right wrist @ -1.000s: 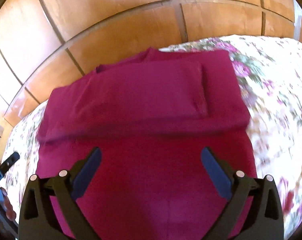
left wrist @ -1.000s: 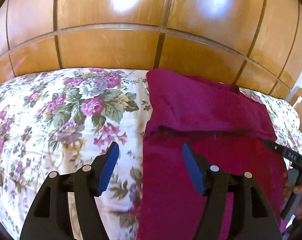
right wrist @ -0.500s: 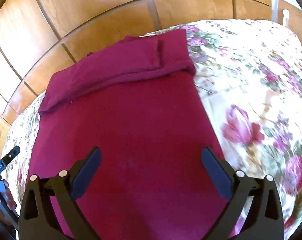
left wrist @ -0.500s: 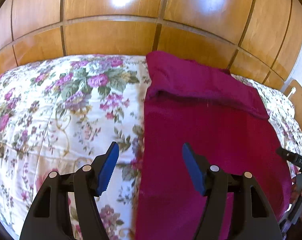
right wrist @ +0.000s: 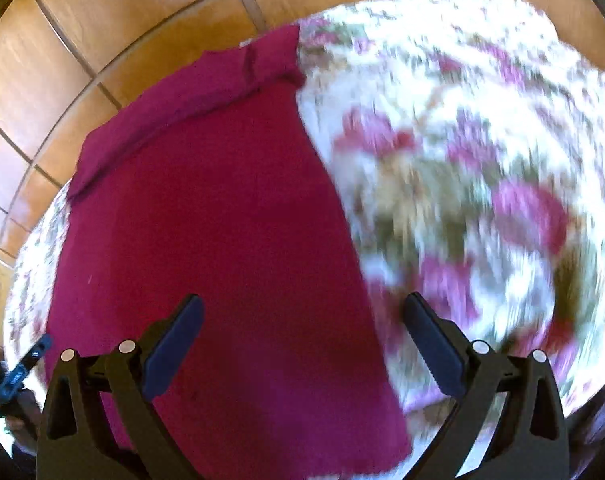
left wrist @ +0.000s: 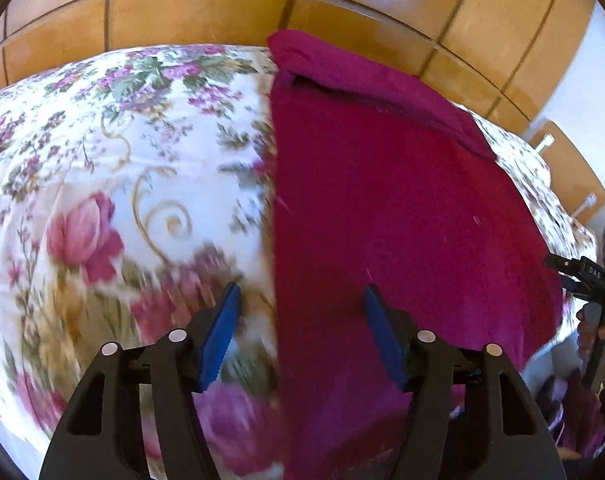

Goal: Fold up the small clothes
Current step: 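Grasp the hem with both tools and fold it up toward the collar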

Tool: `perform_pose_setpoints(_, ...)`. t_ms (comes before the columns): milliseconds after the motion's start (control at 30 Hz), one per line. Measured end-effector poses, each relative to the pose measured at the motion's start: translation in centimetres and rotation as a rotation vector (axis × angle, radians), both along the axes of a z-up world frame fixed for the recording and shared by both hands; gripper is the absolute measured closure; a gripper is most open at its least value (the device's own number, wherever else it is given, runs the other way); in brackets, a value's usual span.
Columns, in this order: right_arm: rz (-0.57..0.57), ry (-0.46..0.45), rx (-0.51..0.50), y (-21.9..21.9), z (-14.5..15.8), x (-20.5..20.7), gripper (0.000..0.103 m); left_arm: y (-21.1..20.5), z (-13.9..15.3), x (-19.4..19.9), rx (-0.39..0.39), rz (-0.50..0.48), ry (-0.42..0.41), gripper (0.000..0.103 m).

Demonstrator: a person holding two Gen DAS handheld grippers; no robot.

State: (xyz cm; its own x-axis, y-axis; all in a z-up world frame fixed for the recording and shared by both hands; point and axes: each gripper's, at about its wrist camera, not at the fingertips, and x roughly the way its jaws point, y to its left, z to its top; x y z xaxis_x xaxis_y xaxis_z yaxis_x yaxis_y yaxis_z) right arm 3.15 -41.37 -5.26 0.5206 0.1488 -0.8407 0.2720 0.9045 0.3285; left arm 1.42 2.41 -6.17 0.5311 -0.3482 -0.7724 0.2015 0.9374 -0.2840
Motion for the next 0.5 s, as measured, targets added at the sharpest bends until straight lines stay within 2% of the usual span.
perform_pose_setpoints(67,0.019,0.024,0.028,0.3,-0.5,-1.5,0.011,-0.2,-0.2,-1.1,-0.012,0.007,0.005,0.041)
perform_pose_setpoints(133,0.043,0.048,0.059,0.9,-1.0,-3.0,0.022,-0.7,-0.1,-1.5,0.022,0.004,0.001,0.048)
perform_pose_setpoints(167,0.054,0.056,0.068,1.2,-1.2,-3.6,0.026,-0.9,0.0,-1.6,0.040,-0.002,0.001,0.055)
perform_pose_setpoints(233,0.064,0.063,0.092,1.6,-1.6,-4.7,0.050,-1.1,0.2,-1.4,0.040,-0.014,0.019,0.078)
perform_pose_setpoints(267,0.071,0.069,0.110,1.8,-1.7,-5.0,0.056,-1.3,0.3,-1.3,0.048,-0.025,0.028,0.081)
perform_pose_setpoints(300,0.090,0.071,0.121,2.1,-1.7,-5.2,0.068,-1.5,0.5,-1.2,0.056,-0.041,0.031,0.091)
perform_pose_setpoints(333,0.106,0.065,0.115,2.4,-1.4,-5.4,0.079,-1.7,0.7,-0.9,0.060,-0.053,0.034,0.093)
perform_pose_setpoints(367,0.119,0.058,0.114,2.6,-1.1,-5.5,0.083,-1.7,1.1,-0.8,0.047,-0.063,0.039,0.094)
perform_pose_setpoints(500,0.154,-0.010,0.150,2.9,1.3,-4.8,0.088,-1.0,3.1,0.0,-0.073,-0.084,0.040,0.094)
